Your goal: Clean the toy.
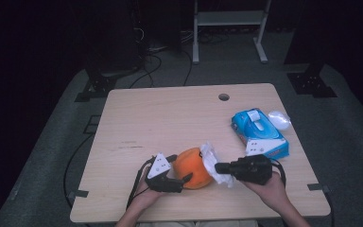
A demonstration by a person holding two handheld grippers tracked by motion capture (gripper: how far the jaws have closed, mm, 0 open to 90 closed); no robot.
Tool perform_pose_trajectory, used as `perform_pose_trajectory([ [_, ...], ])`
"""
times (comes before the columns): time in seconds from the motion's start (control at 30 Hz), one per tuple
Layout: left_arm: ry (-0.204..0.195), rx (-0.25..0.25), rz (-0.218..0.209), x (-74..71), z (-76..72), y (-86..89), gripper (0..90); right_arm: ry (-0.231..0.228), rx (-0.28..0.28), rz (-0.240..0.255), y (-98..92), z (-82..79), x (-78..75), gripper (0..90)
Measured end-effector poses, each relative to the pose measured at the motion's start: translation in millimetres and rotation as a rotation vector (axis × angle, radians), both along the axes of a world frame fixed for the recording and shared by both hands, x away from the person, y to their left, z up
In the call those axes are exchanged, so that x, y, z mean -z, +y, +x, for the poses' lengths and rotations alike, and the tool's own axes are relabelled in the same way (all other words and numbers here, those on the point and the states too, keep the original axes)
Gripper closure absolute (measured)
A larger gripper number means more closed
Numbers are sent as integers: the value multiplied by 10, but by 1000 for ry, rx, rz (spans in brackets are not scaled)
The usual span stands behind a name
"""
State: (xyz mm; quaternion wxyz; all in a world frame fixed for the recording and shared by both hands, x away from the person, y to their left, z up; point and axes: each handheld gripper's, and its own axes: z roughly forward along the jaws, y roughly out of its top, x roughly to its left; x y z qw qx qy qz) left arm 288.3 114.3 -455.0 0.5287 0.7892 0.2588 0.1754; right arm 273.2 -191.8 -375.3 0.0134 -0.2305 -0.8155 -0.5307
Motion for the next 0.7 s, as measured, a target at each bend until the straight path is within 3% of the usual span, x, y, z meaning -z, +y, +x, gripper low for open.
perform_pose_trajectory([
  [0.1, -12, 6, 2, -8, 8, -33, 146, 41, -29, -42, 53, -47, 107, 864],
  [0.23, -30, 19, 21, -23, -7, -66, 146, 57, -12, -69, 111, 110, 199, 860],
  [0.33, -38, 32, 29, -21, -11, -69, 147, 5, 24, -130, 200, 219, 201, 848],
  [0.37, -38, 32, 29, -21, -11, -69, 147, 5, 24, -130, 200, 219, 201, 848],
  [0.47, -39, 40, 31, -23, -12, -67, 151, -107, 92, -186, 295, 313, 199, 750],
  [0.63, -36, 56, 30, -25, -17, -78, 187, -161, 121, -187, 372, 375, 232, 615],
  [0.7, -39, 73, 46, -29, -30, -97, 197, -178, 122, -177, 444, 413, 274, 503],
])
